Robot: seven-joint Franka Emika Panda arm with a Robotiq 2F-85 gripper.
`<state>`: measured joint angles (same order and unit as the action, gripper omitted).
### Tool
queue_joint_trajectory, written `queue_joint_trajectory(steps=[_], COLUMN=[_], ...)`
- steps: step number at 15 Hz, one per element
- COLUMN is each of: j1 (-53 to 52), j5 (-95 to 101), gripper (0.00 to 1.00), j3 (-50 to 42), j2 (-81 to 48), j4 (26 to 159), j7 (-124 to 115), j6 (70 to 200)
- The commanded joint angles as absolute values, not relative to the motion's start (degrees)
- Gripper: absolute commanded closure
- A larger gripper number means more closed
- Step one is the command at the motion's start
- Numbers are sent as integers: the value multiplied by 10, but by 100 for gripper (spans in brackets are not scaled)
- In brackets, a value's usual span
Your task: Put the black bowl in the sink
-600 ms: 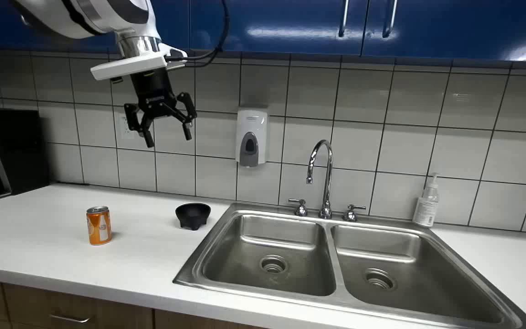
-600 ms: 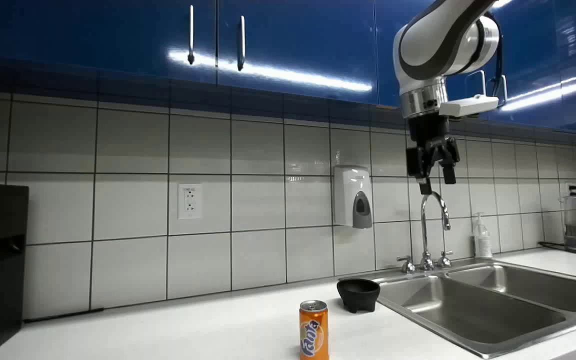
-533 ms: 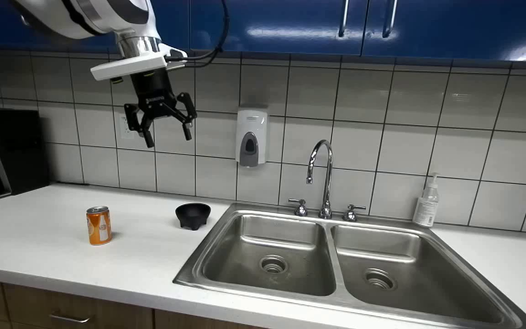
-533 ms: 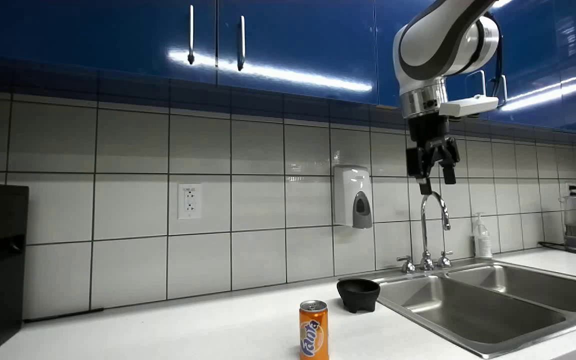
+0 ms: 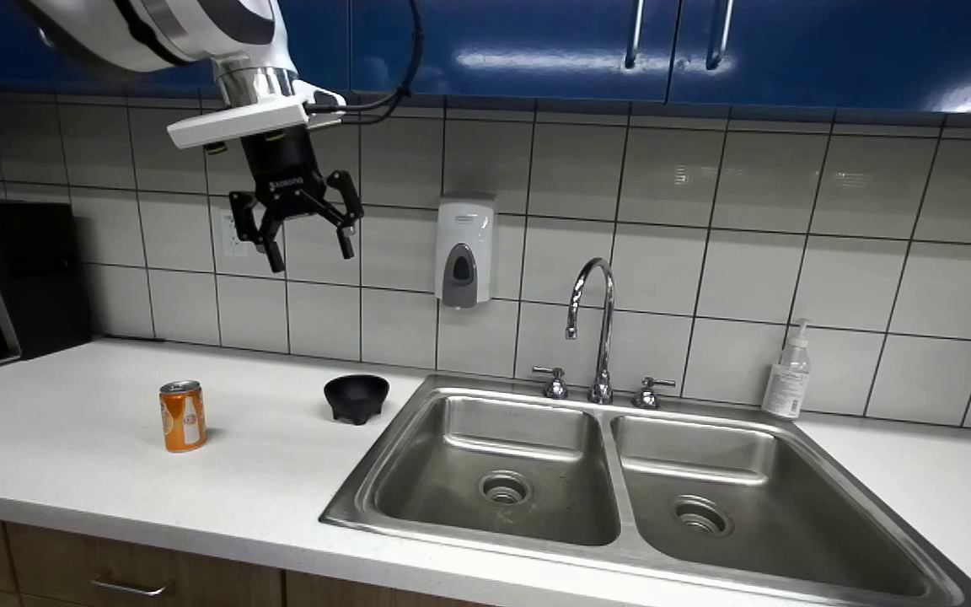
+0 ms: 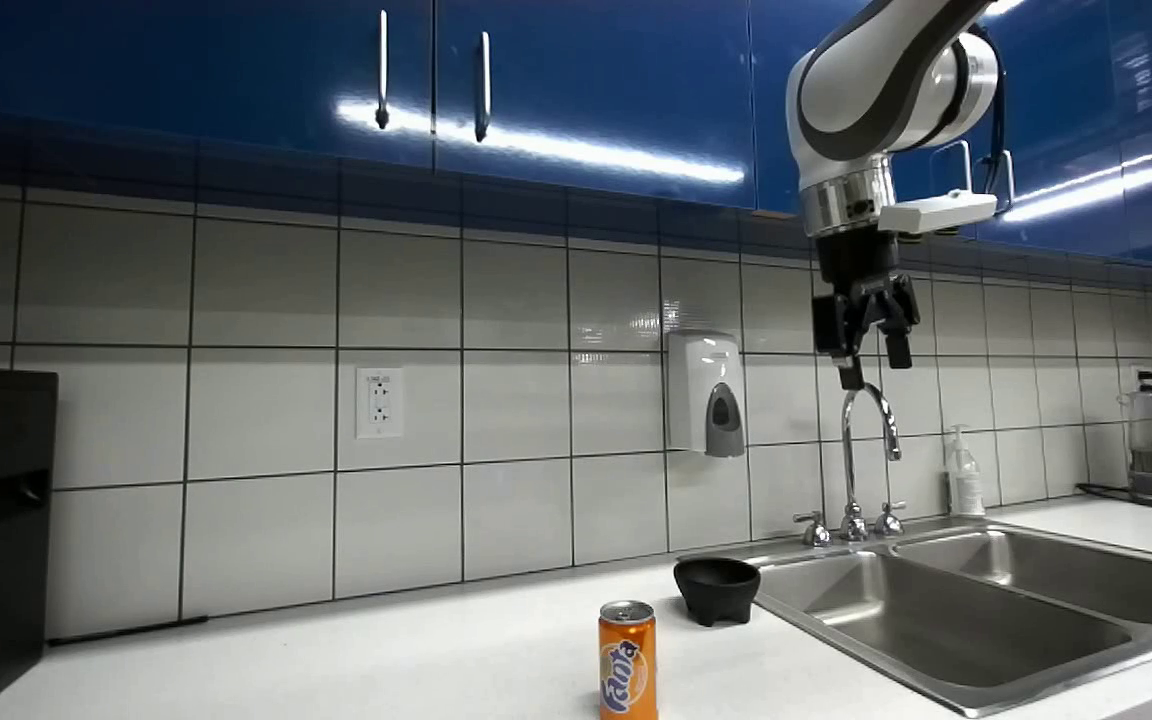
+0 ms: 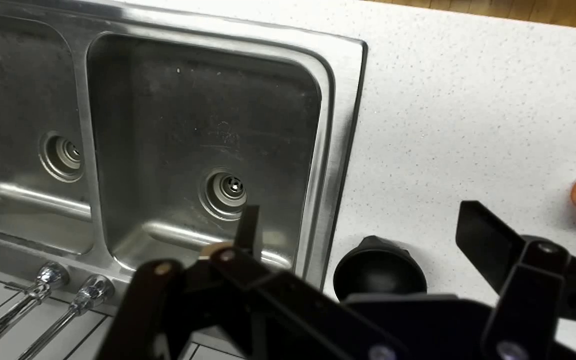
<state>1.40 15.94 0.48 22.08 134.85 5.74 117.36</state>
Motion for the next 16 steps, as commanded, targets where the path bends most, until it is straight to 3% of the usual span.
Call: queue_joint_trajectory(steps=[1,16], j1=[12,1], j5=[160,159], gripper=[0,0], j3=[3,9], j2=[221,120], j4=[1347,1360], j7=[57,53], j6=[1172,1329])
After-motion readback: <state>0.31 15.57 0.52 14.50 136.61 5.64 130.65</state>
